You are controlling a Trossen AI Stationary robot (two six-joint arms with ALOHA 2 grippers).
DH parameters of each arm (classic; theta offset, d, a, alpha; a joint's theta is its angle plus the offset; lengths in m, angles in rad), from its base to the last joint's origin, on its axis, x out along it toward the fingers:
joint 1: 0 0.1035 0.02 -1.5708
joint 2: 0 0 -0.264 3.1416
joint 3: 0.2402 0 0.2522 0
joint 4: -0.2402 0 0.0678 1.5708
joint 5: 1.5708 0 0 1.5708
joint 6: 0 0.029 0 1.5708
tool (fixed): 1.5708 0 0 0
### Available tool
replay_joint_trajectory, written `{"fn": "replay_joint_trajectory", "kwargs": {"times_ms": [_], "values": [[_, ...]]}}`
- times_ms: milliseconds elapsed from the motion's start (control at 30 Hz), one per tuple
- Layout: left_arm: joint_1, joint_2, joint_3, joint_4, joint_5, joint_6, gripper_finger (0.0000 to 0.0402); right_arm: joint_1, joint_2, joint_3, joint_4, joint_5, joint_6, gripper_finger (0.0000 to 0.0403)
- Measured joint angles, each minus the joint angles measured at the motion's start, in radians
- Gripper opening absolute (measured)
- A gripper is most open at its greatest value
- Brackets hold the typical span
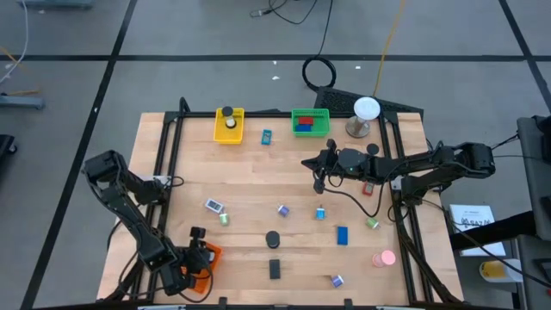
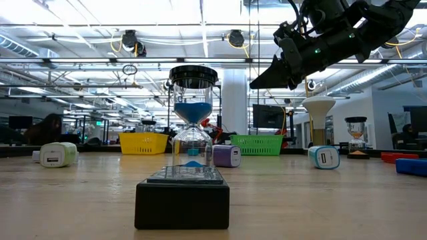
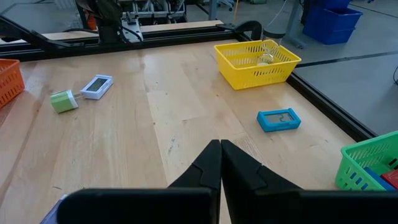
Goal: Pick & Place Office items
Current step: Put the top purple charger adapter into the orange bin, then put the red digital clock into the green bin
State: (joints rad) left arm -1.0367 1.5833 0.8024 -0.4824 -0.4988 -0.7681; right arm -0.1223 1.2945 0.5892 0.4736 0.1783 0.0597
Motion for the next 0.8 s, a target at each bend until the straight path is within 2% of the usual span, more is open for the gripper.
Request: {"fn": "replay_joint_trajectory", "kwargs": {"times_ms": [200, 567, 800], "values": [[0.003, 0.0, 0.0, 0.001, 0.0, -0.046, 0.016, 0.0, 0.0, 0.0, 0.0, 0.0, 0.0, 0.0], [0.003, -0.007, 0.0, 0.0, 0.001, -0.036, 0.0249, 0.0, 0.0, 0.0, 0.0, 0.0, 0.0, 0.0], [0.003, -0.027, 0.0, -0.022, 0.0, -0.038, 0.0249, 0.0, 0.0, 0.0, 0.0, 0.0, 0.0, 0.0]]}}
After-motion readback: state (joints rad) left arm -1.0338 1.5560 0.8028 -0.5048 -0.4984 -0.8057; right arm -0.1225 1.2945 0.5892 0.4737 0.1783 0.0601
